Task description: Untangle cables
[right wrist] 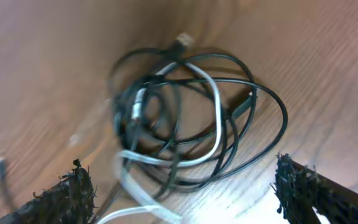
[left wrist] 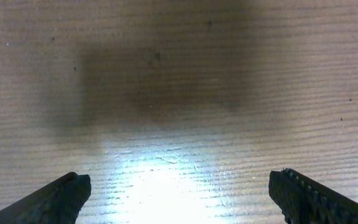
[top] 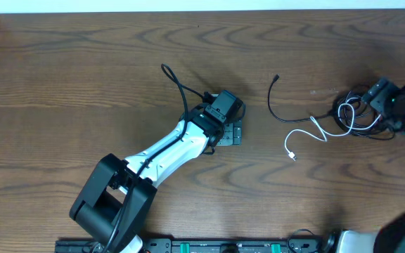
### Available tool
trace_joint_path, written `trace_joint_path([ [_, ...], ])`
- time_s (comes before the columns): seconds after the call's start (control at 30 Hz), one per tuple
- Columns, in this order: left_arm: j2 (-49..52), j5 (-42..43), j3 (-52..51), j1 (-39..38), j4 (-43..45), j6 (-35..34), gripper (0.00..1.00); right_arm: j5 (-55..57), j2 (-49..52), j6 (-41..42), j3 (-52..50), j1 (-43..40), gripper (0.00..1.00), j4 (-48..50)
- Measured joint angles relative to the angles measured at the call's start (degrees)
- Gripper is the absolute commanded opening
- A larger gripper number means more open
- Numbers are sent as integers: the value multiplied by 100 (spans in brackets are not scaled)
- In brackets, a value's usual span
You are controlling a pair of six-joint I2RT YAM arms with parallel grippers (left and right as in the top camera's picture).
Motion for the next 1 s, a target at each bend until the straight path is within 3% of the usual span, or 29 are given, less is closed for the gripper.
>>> trace_joint_path([
  [0.17, 0, 0, 0, 0, 0, -2, 98, 44, 765, 260, 0, -164, 80, 339],
  [0.27, 0, 0, 0, 0, 2, 0, 98, -68, 1176, 337, 0, -184, 53, 413],
  [0.33, 0, 0, 0, 0, 0, 0, 98, -221, 1368, 363, 0, -186, 21, 461],
  [0.4, 0, -2, 0, 0, 0, 0, 98, -498, 1580, 299, 0, -184, 10, 540],
  [0.53, 0, 0, 0, 0, 2, 0, 98, -1392, 1755, -109, -4, -160, 2, 765],
  [0.67, 0, 0, 0, 0, 0, 2, 99, -2468, 1655, -699, -4, 133, 1, 951],
  [1.0, -452, -85, 0, 42, -667, 262, 95, -3067, 796, -1115, -4, 1834, 1, 957],
])
